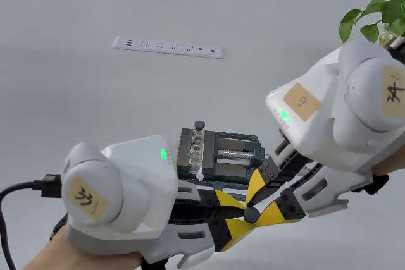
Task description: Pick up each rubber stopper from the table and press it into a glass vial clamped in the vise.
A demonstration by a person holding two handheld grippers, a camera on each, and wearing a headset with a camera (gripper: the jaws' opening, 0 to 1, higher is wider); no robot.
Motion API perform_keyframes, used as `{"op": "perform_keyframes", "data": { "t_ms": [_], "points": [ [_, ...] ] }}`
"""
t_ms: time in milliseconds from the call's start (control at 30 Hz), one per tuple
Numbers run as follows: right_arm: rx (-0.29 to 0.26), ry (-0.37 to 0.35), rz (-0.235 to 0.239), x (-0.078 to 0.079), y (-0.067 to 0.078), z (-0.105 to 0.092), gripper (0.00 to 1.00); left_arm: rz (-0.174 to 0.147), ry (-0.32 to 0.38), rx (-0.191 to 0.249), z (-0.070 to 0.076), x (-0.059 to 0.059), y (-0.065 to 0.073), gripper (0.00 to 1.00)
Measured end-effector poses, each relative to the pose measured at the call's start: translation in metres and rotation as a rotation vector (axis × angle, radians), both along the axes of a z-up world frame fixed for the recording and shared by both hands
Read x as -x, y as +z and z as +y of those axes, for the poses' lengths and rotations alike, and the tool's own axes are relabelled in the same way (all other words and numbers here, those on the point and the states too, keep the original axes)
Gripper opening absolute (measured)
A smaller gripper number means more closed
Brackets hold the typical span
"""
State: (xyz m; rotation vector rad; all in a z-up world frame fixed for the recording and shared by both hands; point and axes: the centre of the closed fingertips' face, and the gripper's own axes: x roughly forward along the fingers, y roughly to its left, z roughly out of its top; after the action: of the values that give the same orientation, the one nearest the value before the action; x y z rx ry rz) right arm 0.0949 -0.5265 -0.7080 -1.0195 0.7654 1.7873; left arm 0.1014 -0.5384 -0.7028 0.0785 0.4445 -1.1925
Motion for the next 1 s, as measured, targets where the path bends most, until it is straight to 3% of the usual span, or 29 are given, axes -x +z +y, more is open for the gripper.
{"op": "perform_keyframes", "data": {
  "t_ms": [233, 267, 367, 600, 833, 933, 1000],
  "points": [
    [-0.002, -0.007, -0.006, -0.006, 0.001, -0.001, 0.06, -0.011, 0.046, -0.005, 0.011, -0.008, -0.003, 0.12],
    [-0.001, -0.009, -0.009, -0.007, 0.0, -0.001, 0.06, -0.012, 0.059, -0.002, 0.013, -0.01, -0.003, 0.15],
    [0.003, -0.018, -0.011, -0.011, 0.0, -0.001, 0.06, -0.053, 0.11, -0.01, 0.022, -0.019, -0.004, 0.32],
    [0.008, -0.02, -0.019, -0.017, -0.001, -0.001, 0.06, -0.052, 0.192, -0.041, 0.04, -0.03, -0.015, 0.59],
    [0.0, -0.029, -0.026, -0.025, 0.0, 0.003, 0.06, -0.025, 0.279, -0.085, 0.067, -0.042, -0.031, 0.84],
    [-0.001, -0.033, -0.033, -0.03, 0.0, 0.004, 0.06, -0.023, 0.327, -0.098, 0.075, -0.049, -0.035, 0.99],
    [-0.001, -0.034, -0.038, -0.034, 0.0, 0.005, 0.06, -0.017, 0.351, -0.107, 0.08, -0.051, -0.036, 0.99]
  ]
}}
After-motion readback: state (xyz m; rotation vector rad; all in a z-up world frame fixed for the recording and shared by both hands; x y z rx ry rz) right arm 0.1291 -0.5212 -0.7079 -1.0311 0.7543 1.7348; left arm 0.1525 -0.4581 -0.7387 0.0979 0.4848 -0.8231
